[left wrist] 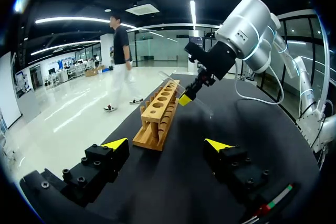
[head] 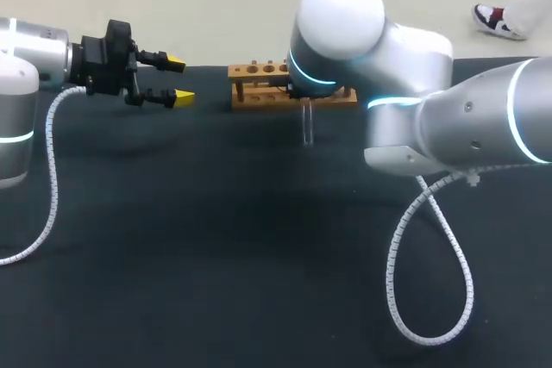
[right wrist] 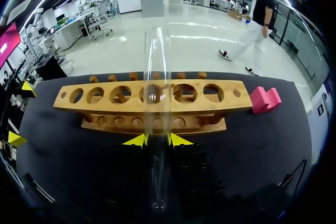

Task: Grasp the test tube, adjust it, and insert it.

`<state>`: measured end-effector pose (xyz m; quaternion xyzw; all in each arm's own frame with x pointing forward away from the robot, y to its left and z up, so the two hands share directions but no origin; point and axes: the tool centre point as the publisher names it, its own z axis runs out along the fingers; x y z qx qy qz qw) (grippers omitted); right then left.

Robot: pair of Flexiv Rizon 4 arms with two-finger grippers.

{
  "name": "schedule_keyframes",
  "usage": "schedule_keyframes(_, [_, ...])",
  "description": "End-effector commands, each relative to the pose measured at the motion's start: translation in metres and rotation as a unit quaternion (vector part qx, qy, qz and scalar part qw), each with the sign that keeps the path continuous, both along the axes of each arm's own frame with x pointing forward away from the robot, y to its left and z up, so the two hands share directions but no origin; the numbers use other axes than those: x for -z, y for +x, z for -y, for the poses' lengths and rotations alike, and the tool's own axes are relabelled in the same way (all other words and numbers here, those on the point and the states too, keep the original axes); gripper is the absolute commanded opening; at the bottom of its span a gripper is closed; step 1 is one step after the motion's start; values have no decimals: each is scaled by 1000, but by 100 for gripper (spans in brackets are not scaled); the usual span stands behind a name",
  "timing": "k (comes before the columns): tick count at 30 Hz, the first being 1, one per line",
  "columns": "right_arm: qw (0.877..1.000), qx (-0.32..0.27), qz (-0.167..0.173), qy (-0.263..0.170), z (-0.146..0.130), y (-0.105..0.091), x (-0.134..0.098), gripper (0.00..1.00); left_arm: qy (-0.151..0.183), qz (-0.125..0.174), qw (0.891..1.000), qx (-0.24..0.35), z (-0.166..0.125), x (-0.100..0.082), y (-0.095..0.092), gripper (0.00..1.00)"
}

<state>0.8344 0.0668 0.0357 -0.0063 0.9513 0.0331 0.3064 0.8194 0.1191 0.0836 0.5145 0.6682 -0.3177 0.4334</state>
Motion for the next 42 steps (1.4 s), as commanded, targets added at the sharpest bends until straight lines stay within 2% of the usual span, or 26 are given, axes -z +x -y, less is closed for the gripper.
schedule_keyframes(1, [1000, -1, -5, 0, -2, 4, 4, 0, -2, 3, 1000, -1, -1, 1, -1, 100])
schedule_keyframes(10, [1000, 3, -7, 3, -1, 2, 4, 0, -2, 3, 1000, -1, -1, 1, -1, 100])
schedule_keyframes(15, [1000, 17, 1, 7, 0, -7, -3, 0, -2, 3, 1000, -1, -1, 1, -1, 100])
schedule_keyframes(22, [999, 45, 22, 13, 2, -25, -21, 0, -2, 3, 1000, -1, -1, 1, -1, 100])
schedule_keyframes(33, [993, 82, 77, 18, 8, -43, -59, 0, -2, 3, 1000, -1, -1, 1, -1, 100])
schedule_keyframes(42, [990, 98, 97, 16, 16, -56, -75, 0, -2, 3, 1000, -1, -1, 1, -1, 100])
